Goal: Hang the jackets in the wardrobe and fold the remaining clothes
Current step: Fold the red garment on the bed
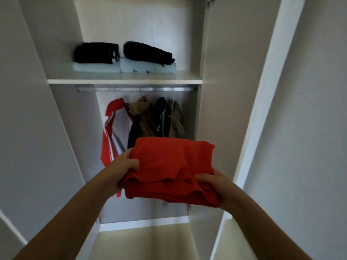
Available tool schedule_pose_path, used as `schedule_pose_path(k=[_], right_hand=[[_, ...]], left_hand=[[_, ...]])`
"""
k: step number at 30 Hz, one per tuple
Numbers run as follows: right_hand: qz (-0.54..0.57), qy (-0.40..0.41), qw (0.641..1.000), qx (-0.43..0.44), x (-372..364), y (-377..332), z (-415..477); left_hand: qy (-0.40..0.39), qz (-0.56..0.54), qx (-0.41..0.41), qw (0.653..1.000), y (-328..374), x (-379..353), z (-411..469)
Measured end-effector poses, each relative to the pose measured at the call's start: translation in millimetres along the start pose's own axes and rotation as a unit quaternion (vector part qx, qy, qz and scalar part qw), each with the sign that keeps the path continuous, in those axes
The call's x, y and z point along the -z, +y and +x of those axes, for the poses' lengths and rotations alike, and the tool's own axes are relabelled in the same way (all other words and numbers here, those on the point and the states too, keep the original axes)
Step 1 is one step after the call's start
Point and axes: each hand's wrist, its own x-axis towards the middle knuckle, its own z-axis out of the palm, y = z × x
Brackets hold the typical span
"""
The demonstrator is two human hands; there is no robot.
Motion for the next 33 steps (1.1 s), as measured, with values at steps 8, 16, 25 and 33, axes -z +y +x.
schedule_pose_path(k=[8,16,25,33], right_hand=[[-0.003,-0.068,0.994,0.089,-109.3,-117.8,205.8],[-0.046,-0.039,0.990,0.129,-183.0,-215.1,387.8],[-0.169,0.122,0.957,0.201,-207.8,-289.7,562.9],[-0.612,0.159,0.693,0.347,-192.3,-278.8,612.1]], left_hand=[[0.209,-0.079,-0.125,0.967,102.5,122.0,98.7],[0.204,-0.022,-0.181,0.962,200.1,250.6,266.7],[0.176,0.107,-0.184,0.961,267.2,333.2,446.1],[0.180,0.514,-0.318,0.776,245.3,362.7,488.6]])
